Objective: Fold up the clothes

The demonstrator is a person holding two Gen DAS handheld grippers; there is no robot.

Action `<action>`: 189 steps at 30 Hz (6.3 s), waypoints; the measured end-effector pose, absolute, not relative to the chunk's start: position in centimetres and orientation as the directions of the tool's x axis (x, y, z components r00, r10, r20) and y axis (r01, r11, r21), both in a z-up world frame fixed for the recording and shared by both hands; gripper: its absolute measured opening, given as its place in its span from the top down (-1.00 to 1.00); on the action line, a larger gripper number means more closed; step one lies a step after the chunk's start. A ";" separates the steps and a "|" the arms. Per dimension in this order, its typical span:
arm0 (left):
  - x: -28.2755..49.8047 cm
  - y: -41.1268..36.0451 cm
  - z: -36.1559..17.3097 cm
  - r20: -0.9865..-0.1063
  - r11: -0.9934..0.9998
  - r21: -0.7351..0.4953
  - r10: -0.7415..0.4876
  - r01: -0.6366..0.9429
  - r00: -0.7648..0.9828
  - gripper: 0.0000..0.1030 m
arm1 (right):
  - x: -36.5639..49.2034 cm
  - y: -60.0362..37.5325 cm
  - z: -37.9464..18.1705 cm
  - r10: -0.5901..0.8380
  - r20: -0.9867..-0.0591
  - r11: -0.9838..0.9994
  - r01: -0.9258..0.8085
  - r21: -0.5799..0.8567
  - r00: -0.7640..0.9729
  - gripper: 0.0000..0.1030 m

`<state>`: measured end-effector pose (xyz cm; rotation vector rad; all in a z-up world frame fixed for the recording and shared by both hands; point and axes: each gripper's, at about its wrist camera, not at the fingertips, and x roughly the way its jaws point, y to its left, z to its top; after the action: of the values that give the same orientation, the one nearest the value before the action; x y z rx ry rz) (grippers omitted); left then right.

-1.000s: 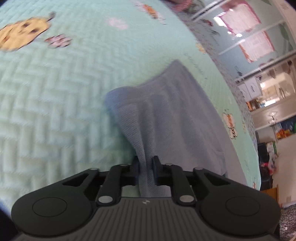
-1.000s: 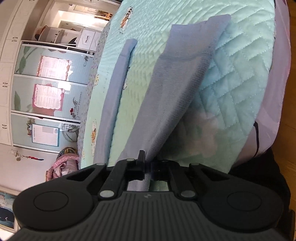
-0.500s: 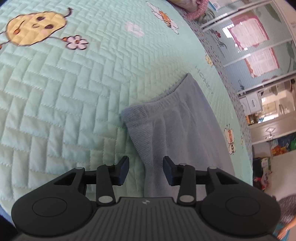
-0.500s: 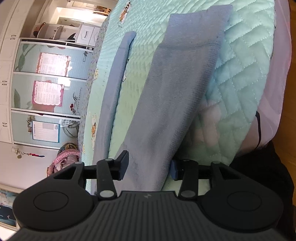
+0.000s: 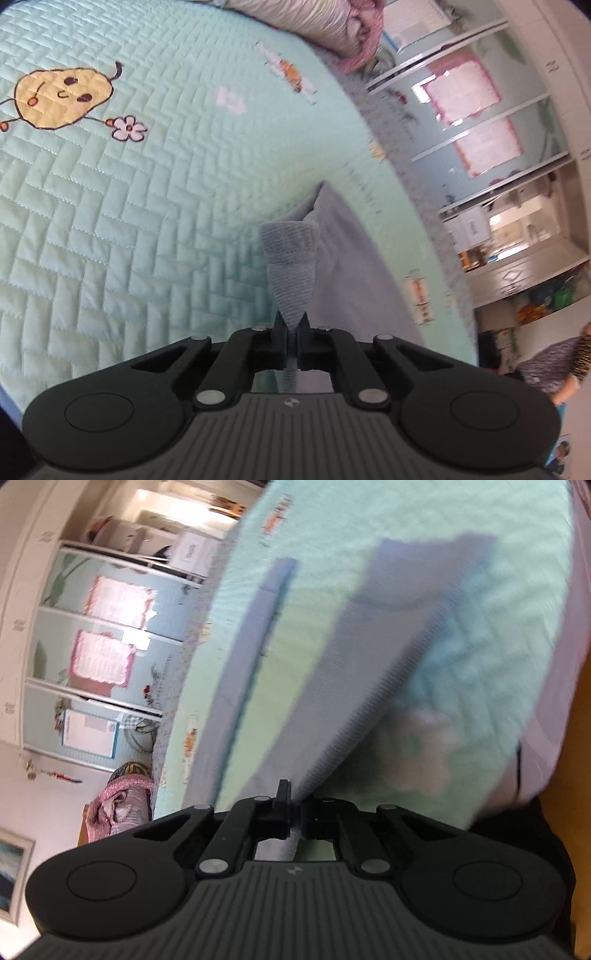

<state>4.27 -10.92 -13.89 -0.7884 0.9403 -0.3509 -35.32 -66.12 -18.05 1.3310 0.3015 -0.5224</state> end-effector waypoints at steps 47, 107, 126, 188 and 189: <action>30.9 -24.3 -13.7 -0.715 0.758 -0.636 -0.510 -0.142 0.478 0.39 | -8.0 -89.4 -17.7 0.092 -0.642 -0.025 0.647 0.762 0.761 0.43; 10.4 -30.4 -14.8 -0.743 0.790 -0.568 -0.613 0.232 0.270 0.36 | -21.2 -81.9 -15.2 -0.340 -0.476 0.454 0.585 0.672 0.811 0.13; 14.9 -19.5 -17.3 -0.677 0.719 -0.681 -0.550 -0.135 0.488 0.18 | -22.5 -77.2 -20.8 -0.241 -0.404 0.175 0.449 0.877 0.883 -0.23; 4.0 -3.2 -14.9 -0.624 0.686 -0.725 -0.622 -0.054 0.472 0.62 | -40.2 -71.2 -20.1 -0.269 -0.492 0.034 0.519 0.854 0.828 0.39; 3.9 -2.7 -14.1 -0.621 0.692 -0.720 -0.616 -0.042 0.485 0.59 | -40.6 -71.2 -19.0 -0.288 -0.502 0.055 0.538 0.841 0.815 0.30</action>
<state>3.92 -2.74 -14.15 -0.7483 1.0205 -0.3918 -40.59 -71.24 -19.00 1.3809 0.2213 -0.6344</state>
